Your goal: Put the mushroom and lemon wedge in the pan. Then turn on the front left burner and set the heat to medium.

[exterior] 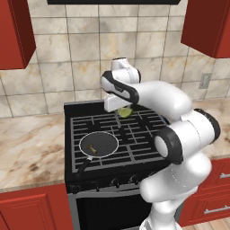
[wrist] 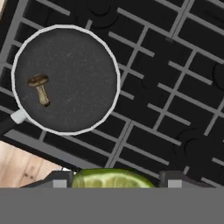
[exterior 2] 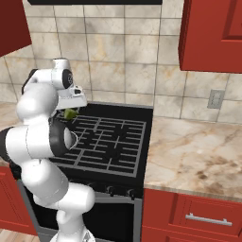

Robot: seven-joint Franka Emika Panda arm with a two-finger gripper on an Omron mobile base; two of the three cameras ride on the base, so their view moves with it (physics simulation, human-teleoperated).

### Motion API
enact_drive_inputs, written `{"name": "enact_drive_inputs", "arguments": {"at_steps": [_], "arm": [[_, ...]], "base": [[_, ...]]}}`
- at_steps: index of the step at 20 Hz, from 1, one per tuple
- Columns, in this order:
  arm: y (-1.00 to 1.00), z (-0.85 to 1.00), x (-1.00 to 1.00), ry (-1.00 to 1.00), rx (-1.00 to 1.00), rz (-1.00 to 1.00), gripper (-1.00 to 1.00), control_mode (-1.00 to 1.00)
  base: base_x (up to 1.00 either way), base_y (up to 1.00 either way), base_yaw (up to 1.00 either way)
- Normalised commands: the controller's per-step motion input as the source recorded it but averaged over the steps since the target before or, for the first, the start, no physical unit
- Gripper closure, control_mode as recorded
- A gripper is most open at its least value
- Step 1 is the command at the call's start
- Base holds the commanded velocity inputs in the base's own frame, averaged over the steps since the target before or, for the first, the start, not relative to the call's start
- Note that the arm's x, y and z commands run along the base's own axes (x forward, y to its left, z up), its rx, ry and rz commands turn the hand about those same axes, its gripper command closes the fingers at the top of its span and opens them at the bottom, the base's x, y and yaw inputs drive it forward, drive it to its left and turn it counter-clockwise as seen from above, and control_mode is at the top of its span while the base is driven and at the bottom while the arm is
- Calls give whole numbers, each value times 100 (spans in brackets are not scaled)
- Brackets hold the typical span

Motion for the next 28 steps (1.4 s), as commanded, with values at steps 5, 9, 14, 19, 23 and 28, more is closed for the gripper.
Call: {"name": "enact_drive_inputs", "arguments": {"at_steps": [5,9,14,19,23,28], "arm": [[75,-37,23,-1,0,0,100,-100],[59,-24,23,-1,5,0,100,-100],[47,-47,28,-1,0,0,100,-100],[1,-22,7,5,0,0,100,-100],[-7,-39,0,2,0,0,100,-100],[-3,-49,0,0,0,0,100,-100]], "base": [[0,0,0],[0,0,0],[0,0,0],[0,0,0],[0,0,0],[0,0,0]]}}
